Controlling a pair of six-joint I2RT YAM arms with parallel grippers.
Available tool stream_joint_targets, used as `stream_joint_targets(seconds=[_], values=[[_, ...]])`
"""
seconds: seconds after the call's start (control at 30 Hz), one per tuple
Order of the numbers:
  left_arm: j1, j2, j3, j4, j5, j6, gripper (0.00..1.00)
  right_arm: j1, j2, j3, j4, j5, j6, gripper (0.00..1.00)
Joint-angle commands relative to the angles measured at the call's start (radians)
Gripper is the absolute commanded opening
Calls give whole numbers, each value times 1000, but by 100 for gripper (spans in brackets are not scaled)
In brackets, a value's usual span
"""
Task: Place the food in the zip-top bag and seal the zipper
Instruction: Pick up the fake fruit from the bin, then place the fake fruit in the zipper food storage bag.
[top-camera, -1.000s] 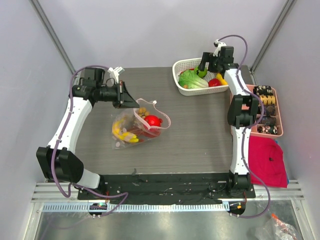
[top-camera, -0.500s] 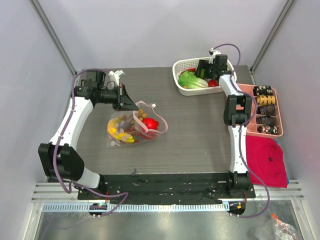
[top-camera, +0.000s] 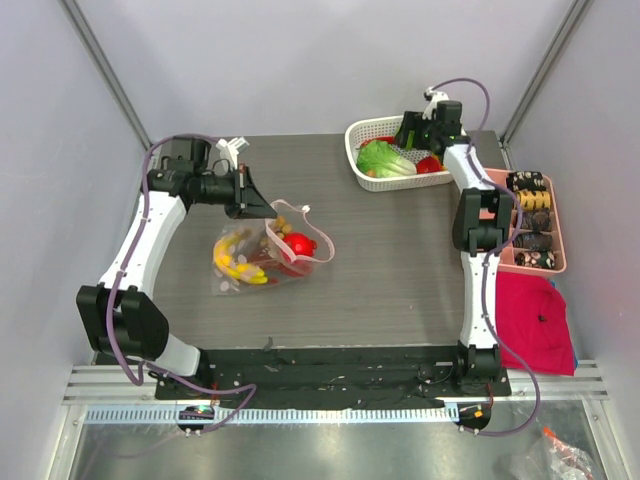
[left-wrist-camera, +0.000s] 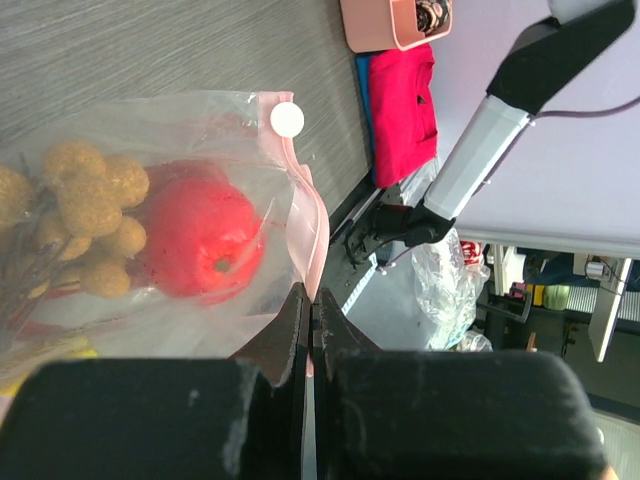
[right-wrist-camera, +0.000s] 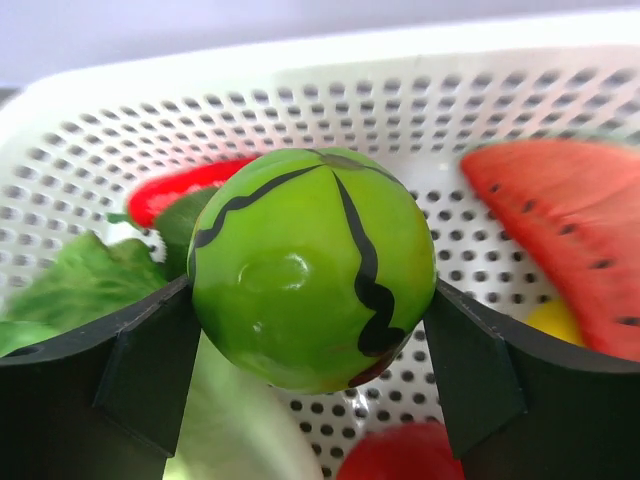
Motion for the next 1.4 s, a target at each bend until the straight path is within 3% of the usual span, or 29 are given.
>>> stream_joint_targets(seconds=[0.0,0.17,0.3,0.43,0.57,0.67,0.87,1.13,1.37], values=[[7,-21,38,43,7,-46,0,-38,-272,-28,44,-46,-33,72],[8,-11,71,39,18,-73,0,-26,-484,-158,-102,-377,-122,63],[7,-17,65,66,29,-106,0,65,-706,-369,-226,-496,-217,61],[7,-17,73,65,53,-111,0,232,-977,-578,-301,-520,-294,61],[8,-24,70,59,64,-106,0,435,-1084,-714,-308,-447,-309,60],[8,-26,68,62,82,-115,0,558,-1087,-758,-297,-352,-320,55],[7,-46,42,114,115,-155,0,652,-1032,-772,-246,-290,-234,44],[8,-52,35,154,153,-195,0,701,-940,-752,-194,-241,-187,41],[7,-48,19,158,200,-198,0,712,-863,-648,-147,-211,-104,47]])
